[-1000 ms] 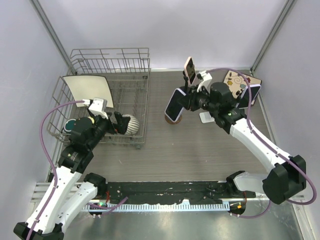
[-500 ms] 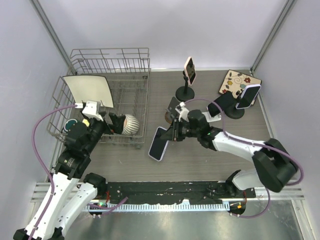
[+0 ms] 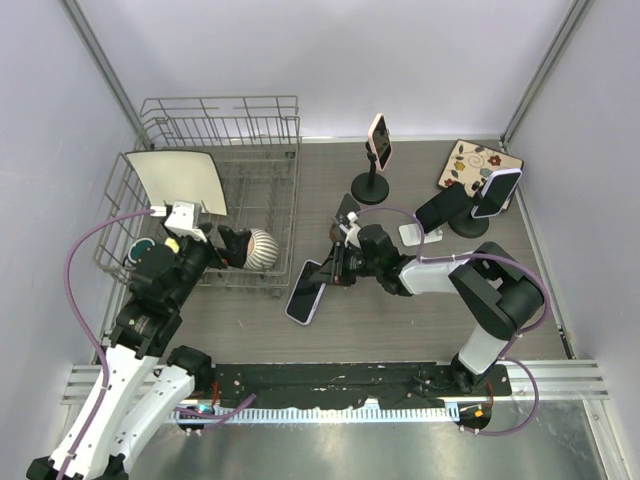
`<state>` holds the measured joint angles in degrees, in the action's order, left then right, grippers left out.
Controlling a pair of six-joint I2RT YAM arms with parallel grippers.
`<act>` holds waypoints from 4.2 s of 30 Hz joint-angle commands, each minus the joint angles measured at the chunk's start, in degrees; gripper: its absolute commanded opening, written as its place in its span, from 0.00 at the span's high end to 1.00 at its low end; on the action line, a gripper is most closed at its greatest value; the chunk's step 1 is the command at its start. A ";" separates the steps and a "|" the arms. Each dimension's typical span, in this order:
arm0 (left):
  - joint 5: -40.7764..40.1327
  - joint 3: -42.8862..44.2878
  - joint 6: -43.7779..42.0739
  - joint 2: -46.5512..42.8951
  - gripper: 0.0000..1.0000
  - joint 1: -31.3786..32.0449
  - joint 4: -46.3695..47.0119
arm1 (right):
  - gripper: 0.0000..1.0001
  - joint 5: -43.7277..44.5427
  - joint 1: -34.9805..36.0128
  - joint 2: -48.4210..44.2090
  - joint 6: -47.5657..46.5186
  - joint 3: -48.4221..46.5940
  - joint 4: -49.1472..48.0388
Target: Remove the phone from the phone stand
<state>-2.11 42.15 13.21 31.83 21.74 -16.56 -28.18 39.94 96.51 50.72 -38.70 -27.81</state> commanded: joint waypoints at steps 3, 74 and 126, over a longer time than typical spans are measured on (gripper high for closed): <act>0.26 -0.05 -0.20 0.16 0.00 0.50 2.49 | 0.99 0.49 0.31 -0.18 -4.48 -5.41 5.29; -2.90 -1.19 0.32 -7.31 0.00 0.76 -0.41 | 0.11 54.91 -23.50 -42.72 -25.76 -2.88 32.15; -0.18 -1.55 0.41 -5.38 0.00 0.68 0.03 | 0.57 30.56 -42.84 -24.96 -22.24 15.58 -18.68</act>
<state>-3.33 40.88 13.30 26.13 22.24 -18.04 3.79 -2.50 72.40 29.67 -21.74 -43.07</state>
